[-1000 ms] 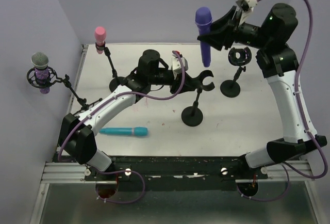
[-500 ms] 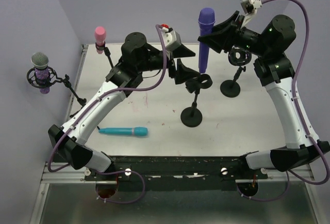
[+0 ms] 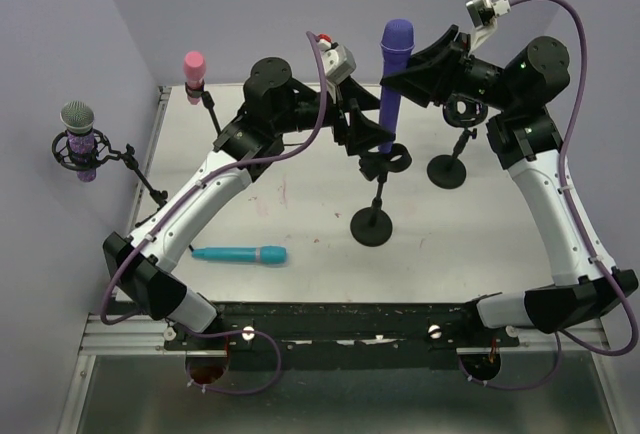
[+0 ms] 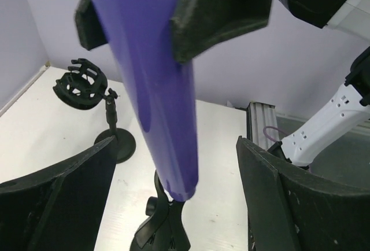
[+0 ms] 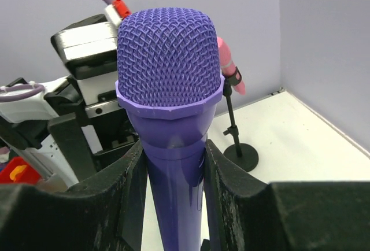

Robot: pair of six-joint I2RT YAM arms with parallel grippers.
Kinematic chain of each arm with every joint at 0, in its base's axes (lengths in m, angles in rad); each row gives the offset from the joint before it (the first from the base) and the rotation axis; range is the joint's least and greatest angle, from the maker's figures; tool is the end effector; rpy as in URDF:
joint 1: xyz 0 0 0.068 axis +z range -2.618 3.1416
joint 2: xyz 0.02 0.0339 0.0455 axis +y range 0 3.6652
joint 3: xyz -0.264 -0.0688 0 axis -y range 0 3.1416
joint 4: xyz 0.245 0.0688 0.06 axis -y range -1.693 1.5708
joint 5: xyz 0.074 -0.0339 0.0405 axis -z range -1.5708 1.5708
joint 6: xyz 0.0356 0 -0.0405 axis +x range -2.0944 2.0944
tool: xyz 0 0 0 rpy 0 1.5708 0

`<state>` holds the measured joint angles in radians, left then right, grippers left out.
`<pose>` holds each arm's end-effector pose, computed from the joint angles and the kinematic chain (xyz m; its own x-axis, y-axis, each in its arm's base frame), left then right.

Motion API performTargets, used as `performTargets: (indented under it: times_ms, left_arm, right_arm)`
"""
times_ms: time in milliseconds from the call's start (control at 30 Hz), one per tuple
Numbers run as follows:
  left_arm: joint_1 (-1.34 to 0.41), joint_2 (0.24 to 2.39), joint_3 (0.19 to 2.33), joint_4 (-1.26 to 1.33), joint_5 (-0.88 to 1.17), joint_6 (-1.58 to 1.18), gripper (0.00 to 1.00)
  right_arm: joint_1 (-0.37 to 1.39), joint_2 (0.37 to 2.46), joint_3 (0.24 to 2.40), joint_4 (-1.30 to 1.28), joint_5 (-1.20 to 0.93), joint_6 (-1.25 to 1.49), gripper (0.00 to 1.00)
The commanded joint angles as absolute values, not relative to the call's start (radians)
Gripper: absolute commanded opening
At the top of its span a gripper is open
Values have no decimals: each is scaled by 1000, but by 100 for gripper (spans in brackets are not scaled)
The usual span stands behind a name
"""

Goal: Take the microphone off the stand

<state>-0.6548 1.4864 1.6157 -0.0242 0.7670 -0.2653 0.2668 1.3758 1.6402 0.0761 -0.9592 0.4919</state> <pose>0.2483 -0.2218 0.4781 -0.1782 -0.1012 -0.9788 0.9732 0.1288 -0.1905 0.2611 0.1016 0.5260 -0.1391 0.2431 -0.9600 -0.9417 0.2673 0.2042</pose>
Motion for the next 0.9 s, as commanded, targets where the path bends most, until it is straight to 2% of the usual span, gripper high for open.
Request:
performTargets:
  times_ms: [0, 167, 333, 533, 600, 667, 700, 767, 867]
  left_arm:
    - [-658, 1512, 1654, -6, 738, -299, 89]
    - [-670, 1535, 1693, -6, 765, -299, 85]
    - [-693, 1552, 1715, 29, 798, -296, 75]
    - [-712, 1569, 1718, 32, 822, -295, 47]
    - [-710, 1572, 1715, 32, 821, -281, 33]
    - [-709, 1566, 1712, 18, 821, -255, 8]
    - [-707, 1560, 1706, 12, 818, -247, 0]
    - [-695, 1543, 1692, 3, 815, -239, 0]
    - [-641, 1499, 1684, -76, 816, -195, 0]
  right_arm:
    - [268, 1347, 1615, 124, -1002, 535, 1]
    - [268, 1345, 1608, 121, -999, 541, 1]
    - [270, 1348, 1579, 140, -1005, 551, 1]
    - [284, 1345, 1552, 143, -1017, 542, 1]
    - [284, 1339, 1546, 134, -1005, 537, 1]
    - [282, 1328, 1540, 115, -991, 520, 10]
    - [284, 1325, 1540, 103, -992, 508, 24]
    - [284, 1316, 1549, 66, -999, 462, 60]
    - [284, 1299, 1583, -50, -1066, 343, 81]
